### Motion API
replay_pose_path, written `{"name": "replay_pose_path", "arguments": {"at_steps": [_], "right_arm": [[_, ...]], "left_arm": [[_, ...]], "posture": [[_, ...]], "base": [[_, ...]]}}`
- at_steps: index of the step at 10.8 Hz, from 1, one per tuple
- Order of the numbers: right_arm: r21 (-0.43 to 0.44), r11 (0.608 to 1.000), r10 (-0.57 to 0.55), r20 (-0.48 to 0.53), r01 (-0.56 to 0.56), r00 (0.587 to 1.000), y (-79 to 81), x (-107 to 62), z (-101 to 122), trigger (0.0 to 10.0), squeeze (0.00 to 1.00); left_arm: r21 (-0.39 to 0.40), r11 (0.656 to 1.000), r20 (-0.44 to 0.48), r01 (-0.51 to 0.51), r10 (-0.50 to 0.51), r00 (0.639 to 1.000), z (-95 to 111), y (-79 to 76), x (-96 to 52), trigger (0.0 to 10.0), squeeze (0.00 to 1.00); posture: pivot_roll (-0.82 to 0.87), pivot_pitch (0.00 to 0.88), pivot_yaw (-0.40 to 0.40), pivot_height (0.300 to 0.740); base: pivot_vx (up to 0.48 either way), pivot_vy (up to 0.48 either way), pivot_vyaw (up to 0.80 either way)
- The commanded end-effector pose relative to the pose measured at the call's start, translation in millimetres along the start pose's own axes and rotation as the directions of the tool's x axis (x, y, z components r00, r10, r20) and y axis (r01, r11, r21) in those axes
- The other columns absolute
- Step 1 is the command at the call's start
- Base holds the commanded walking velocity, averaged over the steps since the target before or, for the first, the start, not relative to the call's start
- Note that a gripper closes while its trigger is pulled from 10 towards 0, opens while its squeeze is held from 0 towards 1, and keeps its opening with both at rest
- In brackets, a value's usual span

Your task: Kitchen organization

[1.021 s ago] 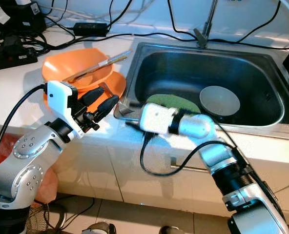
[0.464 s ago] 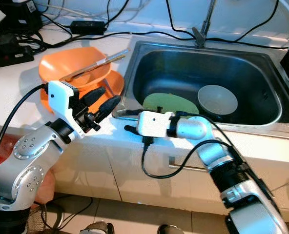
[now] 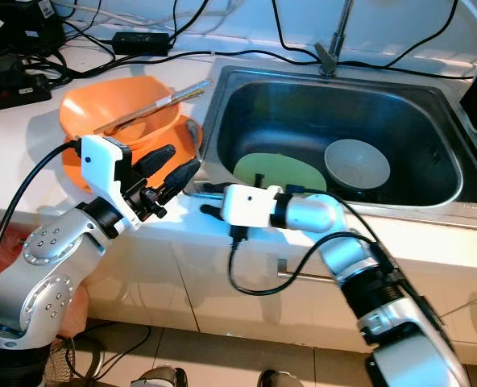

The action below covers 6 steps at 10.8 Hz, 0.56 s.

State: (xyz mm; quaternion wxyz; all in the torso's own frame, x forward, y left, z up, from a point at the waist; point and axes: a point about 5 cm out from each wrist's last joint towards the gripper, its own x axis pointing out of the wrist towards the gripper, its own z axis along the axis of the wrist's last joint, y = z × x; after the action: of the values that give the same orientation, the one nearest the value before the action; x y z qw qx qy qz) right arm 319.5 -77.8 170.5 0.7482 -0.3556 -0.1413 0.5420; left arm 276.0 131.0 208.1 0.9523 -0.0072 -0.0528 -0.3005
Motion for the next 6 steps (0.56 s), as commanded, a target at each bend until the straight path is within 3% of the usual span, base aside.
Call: {"name": "replay_pose_path", "arguments": {"at_steps": [1,2,6], "right_arm": [[-0.004,0.999,-0.036,-0.007,0.036,0.999,-4.6,-0.8,-0.9,1.5,0.00],[0.003,0.997,-0.071,-0.011,0.071,0.997,-6.0,0.4,-1.7,0.0,0.00],[0.104,0.967,-0.231,-0.031,0.233,0.973,-3.1,1.5,-6.8,0.0,0.00]], "left_arm": [[0.006,1.000,-0.004,0.012,-0.012,1.000,-0.1,-4.1,-1.6,10.0,0.00],[0.005,1.000,-0.004,0.011,-0.011,1.000,-0.5,-4.3,-1.7,10.0,0.00],[-0.003,1.000,-0.004,0.011,-0.011,1.000,-1.8,-6.1,-1.4,10.0,0.00]], "posture": [[0.16,0.121,-0.026,0.740],[0.16,0.121,-0.026,0.740],[0.16,0.124,-0.022,0.740]], "base": [[0.000,0.000,0.00],[0.000,0.000,0.00],[0.000,0.000,0.00]]}}
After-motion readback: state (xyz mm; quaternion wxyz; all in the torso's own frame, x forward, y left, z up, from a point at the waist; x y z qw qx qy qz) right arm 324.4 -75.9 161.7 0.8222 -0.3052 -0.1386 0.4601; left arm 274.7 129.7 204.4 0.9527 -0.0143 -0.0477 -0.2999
